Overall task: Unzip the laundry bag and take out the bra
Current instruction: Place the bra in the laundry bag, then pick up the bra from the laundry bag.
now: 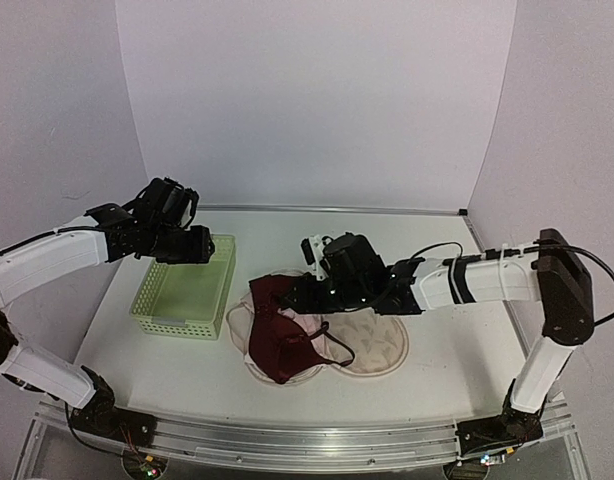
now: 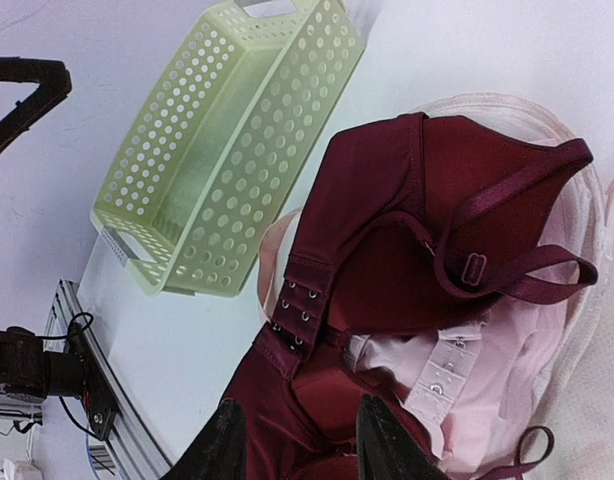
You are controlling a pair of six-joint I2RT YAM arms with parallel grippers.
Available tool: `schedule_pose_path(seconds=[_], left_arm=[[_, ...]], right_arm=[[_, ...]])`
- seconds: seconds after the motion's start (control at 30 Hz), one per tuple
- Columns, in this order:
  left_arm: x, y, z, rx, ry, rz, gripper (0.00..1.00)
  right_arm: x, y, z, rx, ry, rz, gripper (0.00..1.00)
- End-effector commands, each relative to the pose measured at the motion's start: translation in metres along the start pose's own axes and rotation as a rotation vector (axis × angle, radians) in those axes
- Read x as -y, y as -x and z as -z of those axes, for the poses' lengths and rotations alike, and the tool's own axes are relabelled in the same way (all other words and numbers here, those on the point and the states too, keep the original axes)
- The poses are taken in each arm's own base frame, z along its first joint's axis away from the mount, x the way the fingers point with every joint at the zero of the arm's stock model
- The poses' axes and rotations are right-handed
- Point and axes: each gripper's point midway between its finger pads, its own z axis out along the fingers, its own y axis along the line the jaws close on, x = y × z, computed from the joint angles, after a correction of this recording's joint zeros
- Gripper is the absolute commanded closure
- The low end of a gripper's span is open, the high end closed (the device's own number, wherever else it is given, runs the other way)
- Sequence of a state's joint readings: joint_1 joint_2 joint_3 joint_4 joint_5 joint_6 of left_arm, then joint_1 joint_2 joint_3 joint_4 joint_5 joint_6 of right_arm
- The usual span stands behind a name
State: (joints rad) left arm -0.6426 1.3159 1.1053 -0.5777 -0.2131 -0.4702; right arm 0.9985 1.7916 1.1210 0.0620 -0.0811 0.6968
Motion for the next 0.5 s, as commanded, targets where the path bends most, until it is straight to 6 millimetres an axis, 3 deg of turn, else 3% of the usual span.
schedule_pose_path(seconds=[0.0,0.3,0.47], left_arm=[[0.005,0.017,0.01,0.05,-0.014,-0.004,0.51],[0.008,0.019,0.011,0.051,-0.023,-0.015,0.51],[0.009,0.02,0.009,0.05,-0.023,-0.021,0.5]], right_arm=[[-0.007,0.009,0.033,0.056,0.01,0.004,0.59],[0.044,-0.058,0.046,-0.083,-0.083,-0.057,0.53],[0.048,-0.078,0.038,-0.149,-0.065,-0.081,0.53]])
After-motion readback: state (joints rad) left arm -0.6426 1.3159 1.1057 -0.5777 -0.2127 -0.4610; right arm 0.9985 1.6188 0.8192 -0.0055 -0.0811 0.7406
